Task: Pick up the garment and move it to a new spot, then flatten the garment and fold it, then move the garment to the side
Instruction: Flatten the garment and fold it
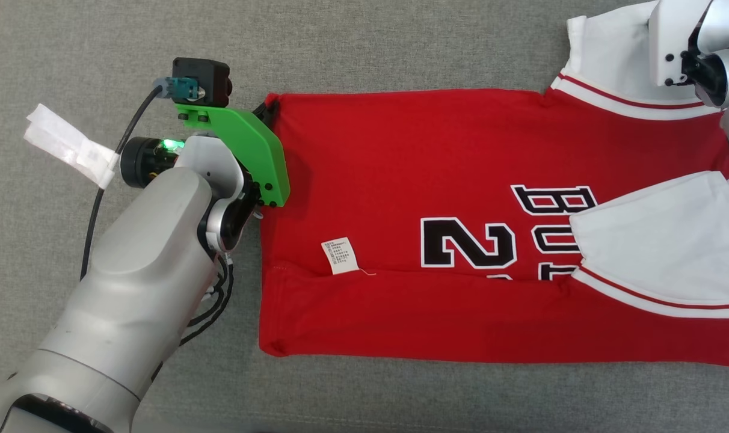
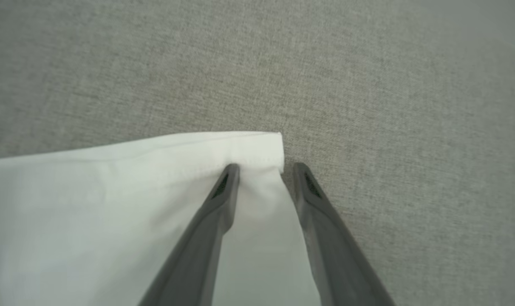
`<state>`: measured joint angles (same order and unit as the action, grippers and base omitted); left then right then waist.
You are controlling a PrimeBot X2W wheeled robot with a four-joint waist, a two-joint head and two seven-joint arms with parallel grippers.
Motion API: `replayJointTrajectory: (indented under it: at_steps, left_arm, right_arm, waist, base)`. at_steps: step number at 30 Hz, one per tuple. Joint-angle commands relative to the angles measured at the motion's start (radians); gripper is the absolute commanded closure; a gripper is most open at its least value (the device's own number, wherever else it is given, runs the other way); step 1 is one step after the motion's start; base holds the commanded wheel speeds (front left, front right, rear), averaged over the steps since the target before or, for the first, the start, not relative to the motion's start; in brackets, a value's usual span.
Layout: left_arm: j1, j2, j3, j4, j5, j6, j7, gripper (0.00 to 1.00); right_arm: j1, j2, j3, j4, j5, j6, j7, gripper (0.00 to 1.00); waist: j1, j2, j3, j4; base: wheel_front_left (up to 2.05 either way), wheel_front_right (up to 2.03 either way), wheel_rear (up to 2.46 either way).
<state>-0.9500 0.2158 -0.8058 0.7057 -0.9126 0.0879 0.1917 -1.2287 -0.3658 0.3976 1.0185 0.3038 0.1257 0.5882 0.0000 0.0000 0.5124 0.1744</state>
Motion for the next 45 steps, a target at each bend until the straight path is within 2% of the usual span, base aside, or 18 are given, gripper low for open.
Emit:
replayJointTrajectory:
  at_steps: [1,5,12,19,26,31,35,41,45]
  left_arm:
    - [0.036,-0.005,-0.012,0.018,0.013,-0.002,0.002,1.0]
    - [0.027,0.003,-0.003,0.022,0.023,0.009,-0.044,1.0]
    - [0.032,0.019,0.012,0.02,0.037,0.012,-0.141,1.0]
    - [0.081,0.044,0.005,-0.006,0.045,-0.005,-0.199,1.0]
    - [0.157,0.073,-0.011,-0.05,0.06,-0.014,-0.258,1.0]
    - [0.233,0.11,-0.033,-0.09,0.079,-0.012,-0.293,1.0]
    - [0.306,0.144,-0.034,-0.124,0.079,0.009,-0.333,1.0]
    - [0.383,0.168,-0.034,-0.149,0.07,0.03,-0.365,1.0]
    - [0.415,0.173,-0.033,-0.149,0.065,0.035,-0.384,1.0]
  right_arm:
    - [0.053,0.004,0.017,0.014,0.02,0.008,0.007,1.0]
    - [0.031,-0.033,0.01,-0.017,0.013,0.004,-0.102,1.0]
    - [0.05,-0.033,0.014,-0.04,-0.01,0.004,-0.26,1.0]
    - [0.117,-0.025,0.028,-0.077,0.026,0.004,-0.339,1.0]
    - [0.254,-0.052,0.059,-0.175,0.07,0.004,-0.404,1.0]
    - [0.381,-0.078,0.069,-0.271,0.112,0.004,-0.42,1.0]
    - [0.488,-0.108,0.043,-0.358,0.125,0.004,-0.422,1.0]
    - [0.644,-0.139,-0.029,-0.501,0.118,0.004,-0.372,1.0]
    - [0.752,-0.137,-0.082,-0.601,0.108,0.004,-0.312,1.0]
  waist:
    - [0.0,0.0,-0.003,-0.002]
    - [0.0,0.0,-0.01,-0.012]
    - [0.0,0.0,-0.052,-0.032]
    - [0.0,0.0,-0.1,-0.06]
    - [0.0,0.0,-0.169,-0.085]
    - [0.0,0.0,-0.224,-0.104]
    - [0.0,0.0,-0.268,-0.11]
    - [0.0,0.0,-0.301,-0.12]
    - [0.0,0.0,-0.317,-0.128]
  base:
    - [0.0,0.0,0.0]
    - [0.0,0.0,0.0]
    - [0.0,0.0,0.0]
    - [0.0,0.0,0.0]
    - [0.0,0.0,0.0]
    - [0.0,0.0,0.0]
    - [0.0,0.0,0.0]
    - [0.0,0.0,0.0]
    - [0.0,0.0,0.0]
